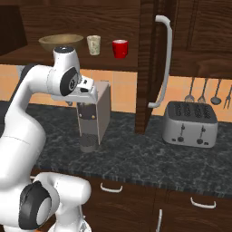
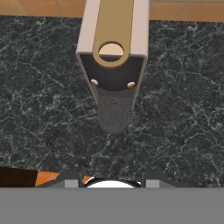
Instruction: Gather all objects into one cabinet and sort the glasses and bowls to opposite sides.
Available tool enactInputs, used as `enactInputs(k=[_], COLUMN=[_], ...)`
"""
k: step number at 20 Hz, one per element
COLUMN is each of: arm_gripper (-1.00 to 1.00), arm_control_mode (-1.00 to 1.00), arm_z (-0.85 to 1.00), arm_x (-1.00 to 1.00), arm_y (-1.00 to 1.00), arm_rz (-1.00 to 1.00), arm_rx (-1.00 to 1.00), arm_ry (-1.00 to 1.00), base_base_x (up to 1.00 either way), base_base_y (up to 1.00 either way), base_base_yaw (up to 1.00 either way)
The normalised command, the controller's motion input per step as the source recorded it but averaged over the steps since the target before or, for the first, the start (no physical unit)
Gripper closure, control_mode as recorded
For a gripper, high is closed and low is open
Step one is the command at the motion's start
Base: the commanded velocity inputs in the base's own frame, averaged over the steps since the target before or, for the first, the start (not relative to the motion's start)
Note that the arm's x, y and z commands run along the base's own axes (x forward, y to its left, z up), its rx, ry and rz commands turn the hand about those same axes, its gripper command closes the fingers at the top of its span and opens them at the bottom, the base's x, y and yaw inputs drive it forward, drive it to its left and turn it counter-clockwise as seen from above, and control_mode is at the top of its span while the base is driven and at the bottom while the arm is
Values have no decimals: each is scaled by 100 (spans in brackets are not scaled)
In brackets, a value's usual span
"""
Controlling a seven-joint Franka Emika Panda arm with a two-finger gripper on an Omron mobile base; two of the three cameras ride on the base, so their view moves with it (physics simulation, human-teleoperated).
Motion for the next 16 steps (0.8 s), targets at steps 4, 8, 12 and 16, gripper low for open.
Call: enactInputs(k=[4, 8, 12, 16], arm_gripper=[-100, -100, -100, -100], arm_control_mode=[100, 100, 100, 100], arm_z=[0, 0, 0, 0], arm_x=[0, 0, 0, 0], arm_y=[0, 0, 0, 0], arm_rz=[0, 0, 0, 0], arm_rx=[0, 0, 0, 0], arm_ry=[0, 0, 0, 0], base_base_x=[0, 0, -26, -72], base_base_y=[0, 0, 4, 15], base_base_yaw=[0, 0, 0, 0])
